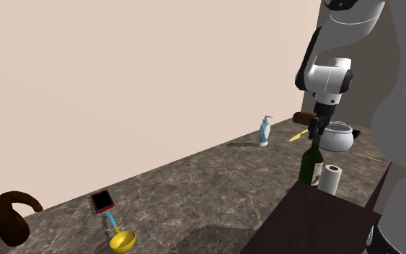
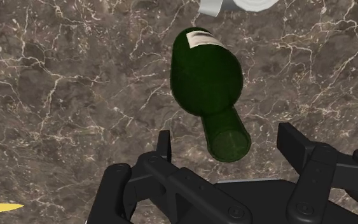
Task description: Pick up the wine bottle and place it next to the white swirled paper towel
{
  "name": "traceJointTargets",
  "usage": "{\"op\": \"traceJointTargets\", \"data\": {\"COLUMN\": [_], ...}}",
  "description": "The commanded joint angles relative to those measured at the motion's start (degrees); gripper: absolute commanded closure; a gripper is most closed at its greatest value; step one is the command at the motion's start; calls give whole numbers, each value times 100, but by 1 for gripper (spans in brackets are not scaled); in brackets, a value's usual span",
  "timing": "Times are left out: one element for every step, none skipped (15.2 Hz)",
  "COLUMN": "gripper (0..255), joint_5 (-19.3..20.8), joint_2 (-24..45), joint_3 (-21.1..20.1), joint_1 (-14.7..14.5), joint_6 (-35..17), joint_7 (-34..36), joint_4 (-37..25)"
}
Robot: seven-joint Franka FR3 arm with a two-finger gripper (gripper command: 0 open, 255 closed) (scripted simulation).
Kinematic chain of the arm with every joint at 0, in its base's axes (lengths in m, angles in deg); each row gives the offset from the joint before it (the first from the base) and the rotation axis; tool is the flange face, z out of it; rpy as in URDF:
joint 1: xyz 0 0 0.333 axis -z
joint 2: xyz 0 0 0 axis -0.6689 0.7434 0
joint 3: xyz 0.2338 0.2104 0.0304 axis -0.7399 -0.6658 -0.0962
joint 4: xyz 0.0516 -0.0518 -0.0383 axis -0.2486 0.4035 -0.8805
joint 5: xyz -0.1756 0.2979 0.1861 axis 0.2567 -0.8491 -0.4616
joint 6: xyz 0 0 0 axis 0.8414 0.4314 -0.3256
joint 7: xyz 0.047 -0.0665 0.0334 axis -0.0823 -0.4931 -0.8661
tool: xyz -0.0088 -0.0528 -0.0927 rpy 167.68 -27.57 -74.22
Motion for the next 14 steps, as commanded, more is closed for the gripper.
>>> {"op": "traceJointTargets", "data": {"gripper": [0, 0, 0, 0, 0, 0, 0, 0, 0, 0, 0, 0, 0, 0], "joint_5": [0, 0, 96, 194, 292, 370, 371, 371, 371, 371, 371, 371, 372, 372], "joint_2": [0, 0, -149, -296, -439, -550, -550, -551, -550, -550, -550, -550, -550, -550], "joint_3": [0, 0, 74, 146, 215, 267, 266, 265, 265, 265, 265, 265, 265, 265], "joint_1": [0, 0, -49, -96, -141, -174, -173, -173, -172, -172, -172, -172, -172, -172], "joint_6": [0, 0, 122, 246, 373, 476, 476, 475, 475, 475, 475, 475, 475, 475], "joint_7": [0, 0, 61, 123, 185, 235, 235, 235, 235, 235, 235, 235, 235, 235], "joint_4": [0, 0, 19, 30, 34, 32, 32, 32, 32, 32, 32, 32, 32, 32]}}
